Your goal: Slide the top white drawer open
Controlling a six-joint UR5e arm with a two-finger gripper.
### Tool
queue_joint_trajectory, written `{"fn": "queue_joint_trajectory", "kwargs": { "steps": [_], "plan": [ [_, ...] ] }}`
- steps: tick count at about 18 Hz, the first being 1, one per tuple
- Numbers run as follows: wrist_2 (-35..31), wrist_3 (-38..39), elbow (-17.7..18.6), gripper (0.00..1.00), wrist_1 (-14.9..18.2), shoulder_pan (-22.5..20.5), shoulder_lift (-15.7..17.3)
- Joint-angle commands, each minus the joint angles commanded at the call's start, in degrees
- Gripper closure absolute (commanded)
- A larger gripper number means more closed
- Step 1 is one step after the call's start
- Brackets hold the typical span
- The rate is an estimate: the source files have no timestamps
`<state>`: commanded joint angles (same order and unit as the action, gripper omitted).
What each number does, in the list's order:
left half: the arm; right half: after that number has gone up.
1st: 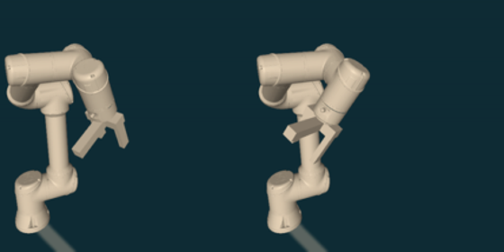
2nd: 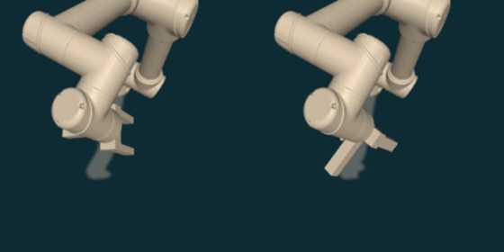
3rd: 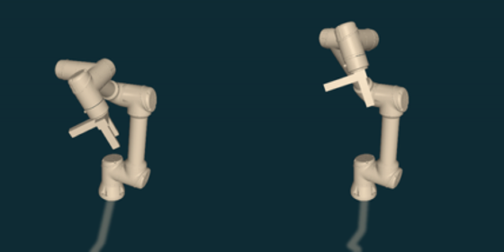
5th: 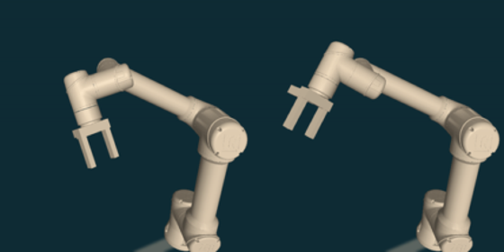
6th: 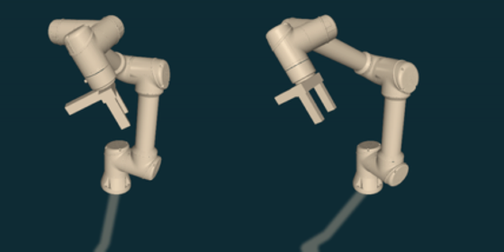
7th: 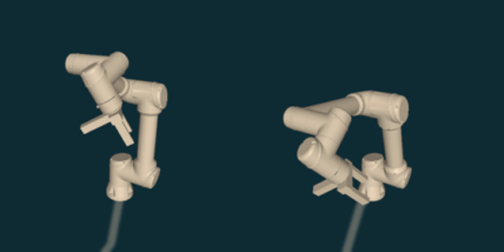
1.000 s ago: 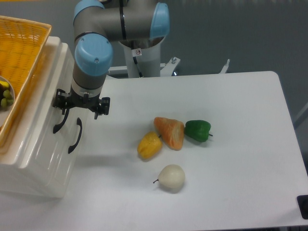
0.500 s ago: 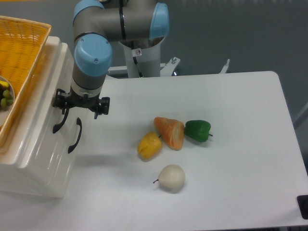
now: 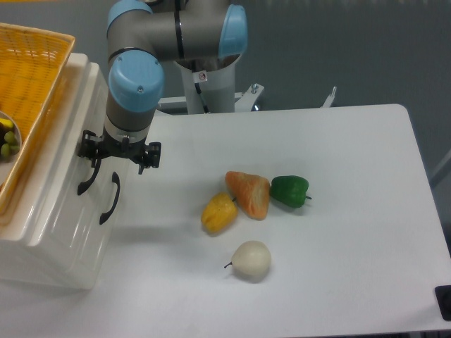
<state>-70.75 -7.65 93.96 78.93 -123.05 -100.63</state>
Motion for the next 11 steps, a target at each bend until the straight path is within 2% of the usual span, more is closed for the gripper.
{"fn": "queue_joint_trajectory", "kwargs": {
  "steps": [11],
  "plan": [
    [-1.2, -0.4, 0.0, 0.00, 0.1, -0.3, -0.2]
  ]
}}
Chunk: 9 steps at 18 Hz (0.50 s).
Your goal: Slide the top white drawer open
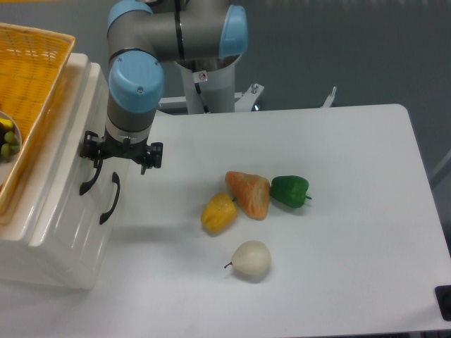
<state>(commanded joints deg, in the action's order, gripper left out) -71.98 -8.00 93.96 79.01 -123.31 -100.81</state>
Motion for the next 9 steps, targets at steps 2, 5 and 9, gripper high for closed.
{"fn": "queue_joint_trajectory", "kwargs": {
  "steps": [2, 5, 9],
  "plan": [
    [0.0, 0.0, 0.0, 0.00, 0.0, -0.2, 0.1],
    [-0.1, -0.2, 0.0, 0.00, 0.0, -0.5, 0.1],
    [-1.1, -0.4, -0.1, 0.00, 1.0, -1.4, 0.1]
  ]
}}
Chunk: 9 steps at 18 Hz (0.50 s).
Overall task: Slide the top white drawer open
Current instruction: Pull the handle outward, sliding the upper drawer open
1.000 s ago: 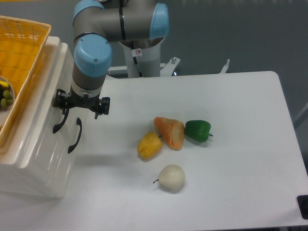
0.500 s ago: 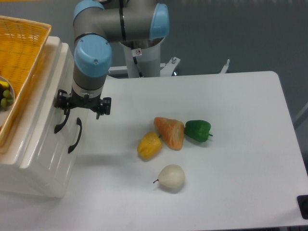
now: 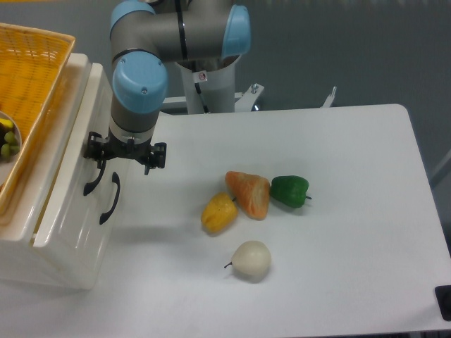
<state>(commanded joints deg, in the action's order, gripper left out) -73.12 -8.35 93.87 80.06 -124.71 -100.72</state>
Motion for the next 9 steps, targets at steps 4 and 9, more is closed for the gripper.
{"fn": "queue_joint_trajectory", "kwargs": {
  "steps": [4, 9],
  "plan": [
    [-0.1, 0.0, -0.1, 0.00, 0.3, -1.7, 0.1],
    [-0.1, 0.0, -0.4, 0.00, 0.3, -3.3, 0.1]
  ]
}}
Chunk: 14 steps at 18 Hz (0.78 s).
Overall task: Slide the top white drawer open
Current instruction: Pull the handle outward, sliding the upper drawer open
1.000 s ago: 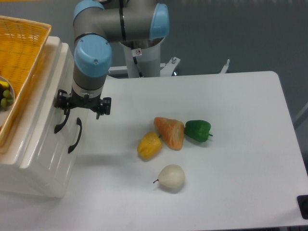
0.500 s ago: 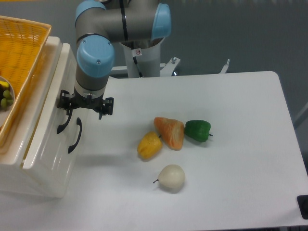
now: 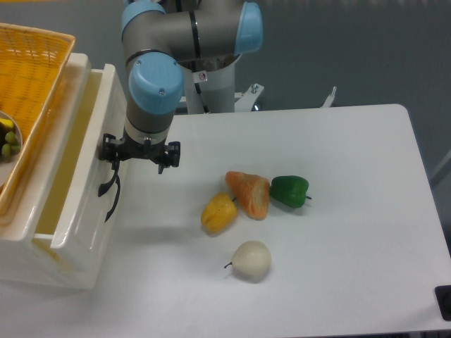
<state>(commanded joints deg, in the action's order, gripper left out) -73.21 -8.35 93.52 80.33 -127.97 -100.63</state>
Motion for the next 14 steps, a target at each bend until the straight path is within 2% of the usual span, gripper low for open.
{"fn": "queue_joint_trajectory", "kwargs": {
  "steps": [14],
  "plan": [
    [-0.1, -0.2, -0.3, 0.00, 0.4, -3.5, 0.4]
  ]
}}
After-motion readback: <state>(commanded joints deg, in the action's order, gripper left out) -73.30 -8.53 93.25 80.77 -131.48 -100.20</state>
